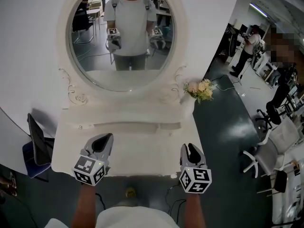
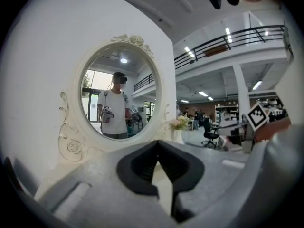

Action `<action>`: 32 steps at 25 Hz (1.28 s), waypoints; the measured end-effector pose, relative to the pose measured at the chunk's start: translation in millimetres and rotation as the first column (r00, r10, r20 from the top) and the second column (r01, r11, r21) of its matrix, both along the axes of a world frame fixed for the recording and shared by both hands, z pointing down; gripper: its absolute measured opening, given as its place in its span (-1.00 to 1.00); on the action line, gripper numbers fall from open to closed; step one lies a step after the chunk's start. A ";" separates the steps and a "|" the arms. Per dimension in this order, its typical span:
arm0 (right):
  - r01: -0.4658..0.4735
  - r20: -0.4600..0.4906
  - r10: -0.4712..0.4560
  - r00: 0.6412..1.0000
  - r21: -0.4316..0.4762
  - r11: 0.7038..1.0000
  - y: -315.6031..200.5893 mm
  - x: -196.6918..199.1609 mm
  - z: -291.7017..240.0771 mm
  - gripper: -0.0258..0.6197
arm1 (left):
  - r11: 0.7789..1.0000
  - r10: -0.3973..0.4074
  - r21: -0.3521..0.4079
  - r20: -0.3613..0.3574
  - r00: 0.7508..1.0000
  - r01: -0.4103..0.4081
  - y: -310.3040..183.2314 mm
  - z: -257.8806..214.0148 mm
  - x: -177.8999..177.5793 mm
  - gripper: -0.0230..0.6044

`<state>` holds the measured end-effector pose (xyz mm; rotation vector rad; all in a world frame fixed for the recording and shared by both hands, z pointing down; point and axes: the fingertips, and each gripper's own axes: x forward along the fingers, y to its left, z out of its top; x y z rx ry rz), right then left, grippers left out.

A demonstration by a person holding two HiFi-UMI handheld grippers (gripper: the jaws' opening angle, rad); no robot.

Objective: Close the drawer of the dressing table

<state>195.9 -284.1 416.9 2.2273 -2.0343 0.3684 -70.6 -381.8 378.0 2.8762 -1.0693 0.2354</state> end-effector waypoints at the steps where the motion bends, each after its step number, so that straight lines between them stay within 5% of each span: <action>1: -0.002 -0.002 0.002 1.000 -0.003 1.000 -6.3 -0.5 1.5 -0.69 | 1.000 0.004 0.001 0.000 1.000 -0.004 -7.1 1.1 0.1 -0.93; 14: -0.012 -0.003 0.012 1.000 -0.050 0.999 -50.4 3.1 24.9 -0.69 | 0.999 0.033 -0.042 0.009 0.999 -0.032 -55.2 28.0 7.4 -0.93; 32: 0.056 0.057 -0.047 0.997 -0.156 0.986 -113.7 40.0 95.5 -0.69 | 0.992 0.029 -0.122 0.064 0.998 -0.021 -104.2 88.2 64.2 -0.93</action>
